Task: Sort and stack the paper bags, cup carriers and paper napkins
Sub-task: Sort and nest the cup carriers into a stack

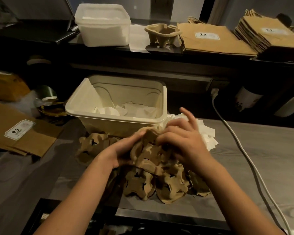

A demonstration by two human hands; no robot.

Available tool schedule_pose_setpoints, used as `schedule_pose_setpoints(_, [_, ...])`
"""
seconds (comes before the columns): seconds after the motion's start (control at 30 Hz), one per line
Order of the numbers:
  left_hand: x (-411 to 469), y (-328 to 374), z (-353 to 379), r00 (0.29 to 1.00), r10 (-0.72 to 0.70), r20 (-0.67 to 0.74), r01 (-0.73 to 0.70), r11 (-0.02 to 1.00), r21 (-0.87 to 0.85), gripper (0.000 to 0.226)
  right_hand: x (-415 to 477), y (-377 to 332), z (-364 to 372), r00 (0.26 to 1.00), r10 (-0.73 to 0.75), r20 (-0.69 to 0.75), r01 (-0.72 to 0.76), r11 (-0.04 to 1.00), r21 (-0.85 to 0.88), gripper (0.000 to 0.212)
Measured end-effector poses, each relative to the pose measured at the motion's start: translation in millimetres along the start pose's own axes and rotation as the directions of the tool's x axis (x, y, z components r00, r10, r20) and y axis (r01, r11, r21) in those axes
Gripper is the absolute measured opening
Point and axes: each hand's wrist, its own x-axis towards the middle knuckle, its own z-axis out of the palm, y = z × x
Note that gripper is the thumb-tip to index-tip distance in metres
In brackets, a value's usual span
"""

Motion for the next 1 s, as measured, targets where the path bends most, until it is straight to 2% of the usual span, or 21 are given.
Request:
schedule_pose_setpoints(0.07, [1, 0, 2, 0.997, 0.027, 0.076, -0.034, 0.996, 0.083, 0.049, 14, -8, 3, 0.987, -0.072, 0.143, 0.078, 0.996, -0.037, 0.021])
schedule_pose_setpoints(0.17, [-1, 1, 7, 0.997, 0.054, 0.047, -0.059, 0.99, 0.127, 0.02, 33, -18, 9, 0.957, -0.032, 0.288, 0.036, 0.999, -0.008, 0.031])
schedule_pose_setpoints(0.23, [-1, 0, 8, 0.995, 0.082, 0.049, -0.088, 0.985, 0.146, 0.011, 40, -21, 15, 0.918, -0.08, 0.389, 0.076, 0.997, 0.027, 0.029])
schedule_pose_setpoints(0.3, [-5, -1, 9, 0.997, 0.075, 0.033, -0.077, 0.994, 0.077, 0.012, 41, -21, 20, 0.891, -0.124, 0.437, 0.13, 0.991, 0.017, 0.03])
schedule_pose_setpoints(0.4, [-8, -3, 11, 0.997, 0.024, -0.072, -0.027, 0.999, -0.038, 0.025, 36, -16, 18, 0.915, -0.035, 0.402, 0.037, 0.999, 0.004, 0.05])
schedule_pose_setpoints(0.47, [-7, -3, 10, 0.99, 0.004, -0.142, -0.014, 0.998, -0.069, 0.05, 28, -12, 15, 0.934, 0.097, 0.343, -0.088, 0.995, -0.04, 0.067])
schedule_pose_setpoints(0.53, [-6, -2, 10, 0.989, -0.027, -0.143, 0.011, 0.993, -0.116, 0.066, 19, -9, 13, 0.898, 0.286, 0.335, -0.296, 0.955, -0.023, 0.079])
schedule_pose_setpoints(0.6, [-7, -2, 11, 0.99, -0.039, -0.134, 0.021, 0.991, -0.134, 0.063, 11, -7, 13, 0.831, 0.434, 0.349, -0.474, 0.88, 0.036, 0.075])
schedule_pose_setpoints(0.63, [-7, -2, 11, 0.99, -0.039, -0.138, 0.021, 0.992, -0.127, 0.065, 7, -6, 12, 0.811, 0.473, 0.345, -0.519, 0.853, 0.049, 0.069])
schedule_pose_setpoints(0.7, [-3, -4, 12, 0.992, -0.034, -0.118, 0.025, 0.996, -0.083, 0.074, 3, -1, 11, 0.798, 0.492, 0.349, -0.535, 0.844, 0.031, 0.059])
schedule_pose_setpoints(0.8, [-2, -2, 19, 0.997, 0.007, -0.082, -0.01, 0.999, -0.045, 0.061, 5, 2, 11, 0.8, 0.42, 0.429, -0.463, 0.886, -0.005, 0.057])
schedule_pose_setpoints(0.87, [-2, 0, 23, 0.999, 0.015, -0.05, -0.019, 0.996, -0.082, 0.057, 5, 2, 13, 0.775, 0.413, 0.478, -0.458, 0.889, -0.026, 0.058])
schedule_pose_setpoints(0.93, [-2, 1, 25, 0.999, 0.036, -0.009, -0.037, 0.991, -0.132, 0.061, 3, 3, 16, 0.763, 0.438, 0.476, -0.474, 0.879, -0.049, 0.058])
schedule_pose_setpoints(1.0, [-3, 1, 26, 0.998, 0.054, -0.014, -0.055, 0.992, -0.113, 0.061, 1, 5, 17, 0.762, 0.456, 0.459, -0.484, 0.873, -0.064, 0.056])
